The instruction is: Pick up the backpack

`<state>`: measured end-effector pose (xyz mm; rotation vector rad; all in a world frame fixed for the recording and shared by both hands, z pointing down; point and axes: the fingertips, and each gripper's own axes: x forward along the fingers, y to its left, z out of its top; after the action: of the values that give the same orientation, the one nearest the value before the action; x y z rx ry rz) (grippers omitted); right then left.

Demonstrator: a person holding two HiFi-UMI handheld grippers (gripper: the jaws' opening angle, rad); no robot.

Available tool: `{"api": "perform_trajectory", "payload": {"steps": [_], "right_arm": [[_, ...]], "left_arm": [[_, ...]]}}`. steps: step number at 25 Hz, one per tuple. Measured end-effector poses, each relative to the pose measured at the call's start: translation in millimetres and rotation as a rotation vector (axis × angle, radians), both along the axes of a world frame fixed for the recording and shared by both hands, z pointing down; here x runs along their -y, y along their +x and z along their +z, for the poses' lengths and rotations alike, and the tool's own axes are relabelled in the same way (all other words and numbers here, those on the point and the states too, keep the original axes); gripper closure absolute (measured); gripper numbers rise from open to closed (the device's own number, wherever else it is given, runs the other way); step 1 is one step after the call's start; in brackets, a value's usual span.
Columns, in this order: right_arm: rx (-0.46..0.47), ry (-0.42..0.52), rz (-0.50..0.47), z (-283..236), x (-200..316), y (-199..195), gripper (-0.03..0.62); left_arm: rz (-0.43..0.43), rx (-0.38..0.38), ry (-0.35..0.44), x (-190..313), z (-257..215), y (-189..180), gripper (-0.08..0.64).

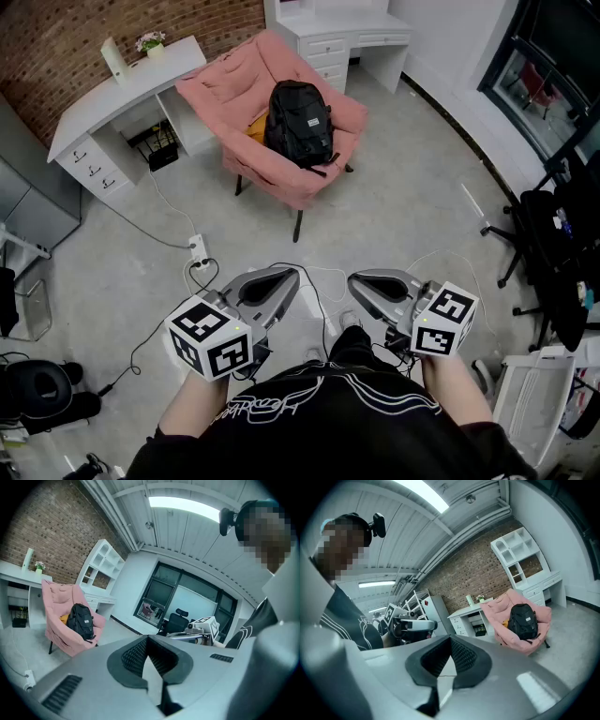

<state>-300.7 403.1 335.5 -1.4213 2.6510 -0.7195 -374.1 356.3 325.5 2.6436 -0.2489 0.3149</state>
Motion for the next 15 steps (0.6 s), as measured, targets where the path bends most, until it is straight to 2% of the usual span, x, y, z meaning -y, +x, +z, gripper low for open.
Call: {"api": "perform_trajectory", "payload": {"steps": [7, 12, 15], "right_arm": [[-0.015, 0.013, 0.017, -8, -2, 2, 0.588], [0.064, 0.026, 0.058, -6, 3, 19, 0.588], [0.074, 0.024, 0.056, -3, 11, 32, 0.586]], "left_arm": [[0.013, -0.014, 0.000, -4, -7, -3, 0.558], [0.013, -0.020, -0.021, 0, 0, 10, 0.558], [0.009, 0.005, -0.002, 8, 4, 22, 0.558]]}}
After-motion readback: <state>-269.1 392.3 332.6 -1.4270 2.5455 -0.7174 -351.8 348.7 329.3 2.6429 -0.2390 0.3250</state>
